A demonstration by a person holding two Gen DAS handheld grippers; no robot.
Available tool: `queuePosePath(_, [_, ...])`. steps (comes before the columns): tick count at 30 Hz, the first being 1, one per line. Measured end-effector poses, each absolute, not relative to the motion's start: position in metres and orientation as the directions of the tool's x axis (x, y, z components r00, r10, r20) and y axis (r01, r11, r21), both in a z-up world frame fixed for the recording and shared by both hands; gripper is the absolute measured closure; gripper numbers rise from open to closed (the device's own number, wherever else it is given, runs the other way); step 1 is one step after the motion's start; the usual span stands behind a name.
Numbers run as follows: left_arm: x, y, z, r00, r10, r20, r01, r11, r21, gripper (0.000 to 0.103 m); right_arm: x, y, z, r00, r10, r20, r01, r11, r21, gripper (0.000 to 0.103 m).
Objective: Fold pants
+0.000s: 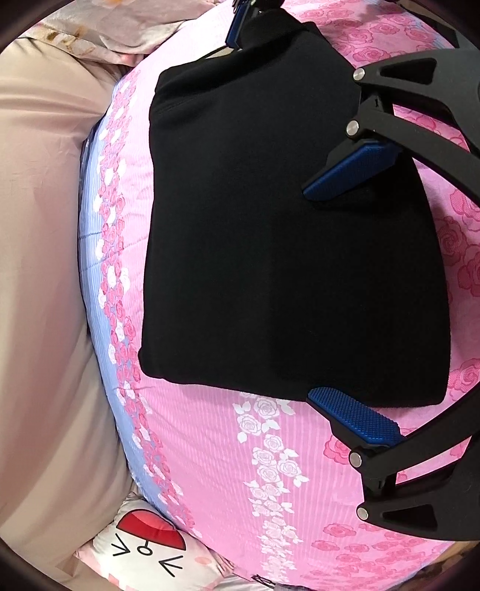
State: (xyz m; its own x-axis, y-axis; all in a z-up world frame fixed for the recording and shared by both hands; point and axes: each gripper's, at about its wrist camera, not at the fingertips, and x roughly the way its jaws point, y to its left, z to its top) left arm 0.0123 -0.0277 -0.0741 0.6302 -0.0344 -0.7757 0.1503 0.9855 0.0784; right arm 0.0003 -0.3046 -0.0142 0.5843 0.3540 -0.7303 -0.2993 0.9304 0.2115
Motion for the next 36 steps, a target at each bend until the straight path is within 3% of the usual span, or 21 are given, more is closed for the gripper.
queuePosePath(3, [0.012, -0.028, -0.075, 0.629, -0.034, -0.776, 0.149, 0.986, 0.078, 0.005, 0.002, -0.317, -0.019, 0.506, 0.459, -0.73, -0.352, 0.883, 0.311, 0.069])
queuePosePath(7, [0.012, -0.028, -0.074, 0.63, -0.031, -0.776, 0.146, 0.986, 0.079, 0.005, 0.002, -0.316, -0.017, 0.427, 0.529, -0.734, -0.478, 0.821, 0.313, 0.069])
queuePosePath(14, [0.012, -0.028, -0.073, 0.636, -0.023, -0.771, 0.135, 0.987, 0.082, 0.005, 0.056, -0.307, -0.032, 0.356, 0.612, -0.706, -0.449, 0.775, 0.445, 0.06])
queuePosePath(15, [0.012, -0.027, -0.072, 0.634, -0.024, -0.773, 0.134, 0.988, 0.08, 0.005, 0.057, -0.302, -0.031, 0.36, 0.608, -0.708, -0.444, 0.779, 0.443, 0.072])
queuePosePath(16, [0.013, -0.025, -0.071, 0.63, -0.028, -0.776, 0.135, 0.988, 0.074, 0.005, 0.055, -0.299, -0.026, 0.365, 0.615, -0.699, -0.425, 0.778, 0.463, 0.094])
queuePosePath(20, [0.013, -0.019, -0.067, 0.616, -0.047, -0.786, 0.135, 0.99, 0.047, 0.005, 0.023, -0.329, -0.001, 0.485, 0.62, -0.617, -0.357, 0.785, 0.507, 0.095])
queuePosePath(22, [0.013, -0.017, -0.071, 0.61, -0.069, -0.789, 0.144, 0.989, 0.025, 0.005, 0.025, -0.342, -0.033, 0.48, 0.529, -0.7, -0.26, 0.848, 0.462, 0.095])
queuePosePath(25, [0.019, -0.014, -0.079, 0.579, -0.111, -0.808, 0.138, 0.99, -0.037, 0.005, 0.021, -0.358, -0.047, 0.497, 0.606, -0.621, -0.2, 0.776, 0.597, 0.095])
queuePosePath(28, [0.022, -0.009, -0.074, 0.559, -0.126, -0.819, 0.143, 0.988, -0.055, 0.005, -0.003, -0.357, -0.011, 0.641, 0.433, -0.633, -0.15, 0.88, 0.45, 0.085])
queuePosePath(30, [0.02, -0.004, -0.063, 0.58, -0.119, -0.806, 0.139, 0.989, -0.046, 0.005, -0.019, -0.357, 0.012, 0.718, 0.327, -0.615, -0.094, 0.92, 0.379, 0.084])
queuePosePath(33, [0.023, -0.001, -0.043, 0.631, -0.113, -0.768, 0.131, 0.991, -0.038, 0.005, -0.027, -0.326, 0.043, 0.727, 0.401, -0.557, -0.206, 0.902, 0.38, 0.084])
queuePosePath(36, [0.037, -0.007, -0.033, 0.661, -0.097, -0.744, 0.124, 0.992, -0.02, 0.005, -0.007, -0.275, 0.038, 0.648, 0.497, -0.578, -0.306, 0.864, 0.4, 0.084])
